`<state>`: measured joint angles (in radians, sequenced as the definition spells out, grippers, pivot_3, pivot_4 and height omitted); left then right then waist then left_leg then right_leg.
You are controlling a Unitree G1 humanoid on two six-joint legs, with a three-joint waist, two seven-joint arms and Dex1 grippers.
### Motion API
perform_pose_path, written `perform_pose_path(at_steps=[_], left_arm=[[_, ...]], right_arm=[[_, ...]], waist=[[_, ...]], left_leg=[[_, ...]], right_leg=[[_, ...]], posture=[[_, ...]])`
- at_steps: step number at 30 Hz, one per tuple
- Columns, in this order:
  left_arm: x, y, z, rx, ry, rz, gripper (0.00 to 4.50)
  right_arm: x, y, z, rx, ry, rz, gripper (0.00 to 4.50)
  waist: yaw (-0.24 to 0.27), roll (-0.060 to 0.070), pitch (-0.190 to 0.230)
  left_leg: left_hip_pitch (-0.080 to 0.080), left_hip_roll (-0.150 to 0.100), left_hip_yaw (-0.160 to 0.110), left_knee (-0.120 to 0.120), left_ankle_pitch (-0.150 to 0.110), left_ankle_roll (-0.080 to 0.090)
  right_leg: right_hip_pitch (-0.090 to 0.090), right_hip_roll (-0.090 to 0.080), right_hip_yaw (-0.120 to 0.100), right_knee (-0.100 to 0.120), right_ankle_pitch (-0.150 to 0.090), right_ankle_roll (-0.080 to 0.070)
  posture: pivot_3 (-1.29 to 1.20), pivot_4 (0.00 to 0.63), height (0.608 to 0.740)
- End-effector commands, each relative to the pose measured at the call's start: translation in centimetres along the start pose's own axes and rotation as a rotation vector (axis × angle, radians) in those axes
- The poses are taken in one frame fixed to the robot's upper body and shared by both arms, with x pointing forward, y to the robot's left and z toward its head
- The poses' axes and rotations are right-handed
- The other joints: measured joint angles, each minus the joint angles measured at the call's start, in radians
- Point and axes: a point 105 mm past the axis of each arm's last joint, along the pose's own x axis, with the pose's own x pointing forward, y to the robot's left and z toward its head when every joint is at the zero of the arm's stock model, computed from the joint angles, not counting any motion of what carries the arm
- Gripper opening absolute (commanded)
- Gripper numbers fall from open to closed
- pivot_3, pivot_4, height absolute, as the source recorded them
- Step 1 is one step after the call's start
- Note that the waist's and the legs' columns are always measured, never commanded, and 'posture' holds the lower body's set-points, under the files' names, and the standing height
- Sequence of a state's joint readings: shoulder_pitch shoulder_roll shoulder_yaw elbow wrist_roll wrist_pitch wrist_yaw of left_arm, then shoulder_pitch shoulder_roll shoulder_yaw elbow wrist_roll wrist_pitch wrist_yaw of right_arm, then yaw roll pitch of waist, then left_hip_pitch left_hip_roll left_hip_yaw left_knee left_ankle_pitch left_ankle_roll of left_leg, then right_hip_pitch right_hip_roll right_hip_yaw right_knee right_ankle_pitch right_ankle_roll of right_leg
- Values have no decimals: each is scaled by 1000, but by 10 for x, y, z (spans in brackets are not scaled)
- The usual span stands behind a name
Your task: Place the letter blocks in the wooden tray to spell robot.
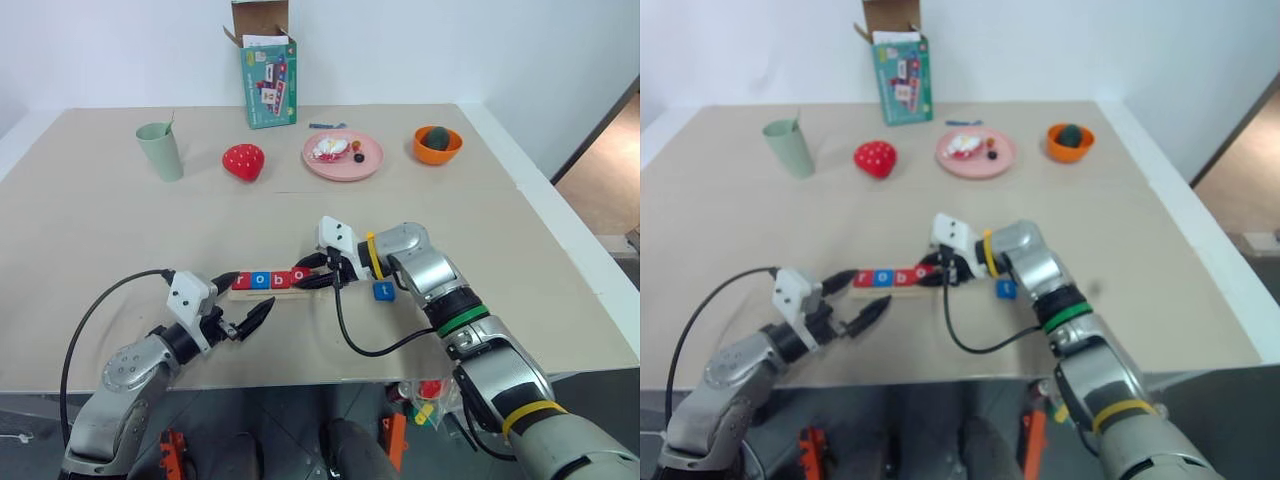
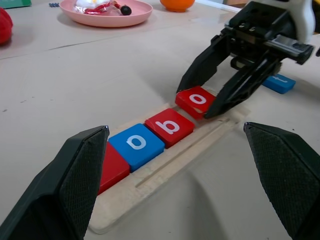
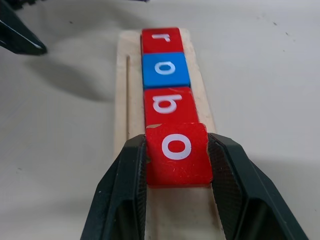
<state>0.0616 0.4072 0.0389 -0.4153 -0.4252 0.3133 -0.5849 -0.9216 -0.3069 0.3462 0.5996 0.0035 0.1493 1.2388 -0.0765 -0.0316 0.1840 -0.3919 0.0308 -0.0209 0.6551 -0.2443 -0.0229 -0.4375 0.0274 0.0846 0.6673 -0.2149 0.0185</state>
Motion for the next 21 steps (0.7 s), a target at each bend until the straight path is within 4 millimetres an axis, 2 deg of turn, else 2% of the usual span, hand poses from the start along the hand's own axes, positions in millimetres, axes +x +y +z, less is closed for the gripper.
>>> perform_pose_path(at_steps=[1, 19, 21], left_arm=[[-1, -3, 12, 31, -43, -11, 4500], [-4, -6, 9, 46, -27, -8, 4500], [-4, -7, 9, 47, -26, -8, 4500]], right_arm=[[0, -6, 11, -61, -10, 0, 1208], [12, -3, 6, -60, 4, 50, 1208], [12, -2, 5, -44, 6, 57, 2261]], waist=[[0, 0, 0], [-1, 0, 0], [-1, 0, 0]], left_leg=[[0, 0, 0, 0, 0, 0], [0, 0, 0, 0, 0, 0], [1, 0, 0, 0, 0, 0]], right_leg=[[0, 0, 0, 0, 0, 0], [0, 0, 0, 0, 0, 0], [0, 0, 0, 0, 0, 0]], posture=[[0, 150, 740], [0, 150, 740], [0, 150, 740]])
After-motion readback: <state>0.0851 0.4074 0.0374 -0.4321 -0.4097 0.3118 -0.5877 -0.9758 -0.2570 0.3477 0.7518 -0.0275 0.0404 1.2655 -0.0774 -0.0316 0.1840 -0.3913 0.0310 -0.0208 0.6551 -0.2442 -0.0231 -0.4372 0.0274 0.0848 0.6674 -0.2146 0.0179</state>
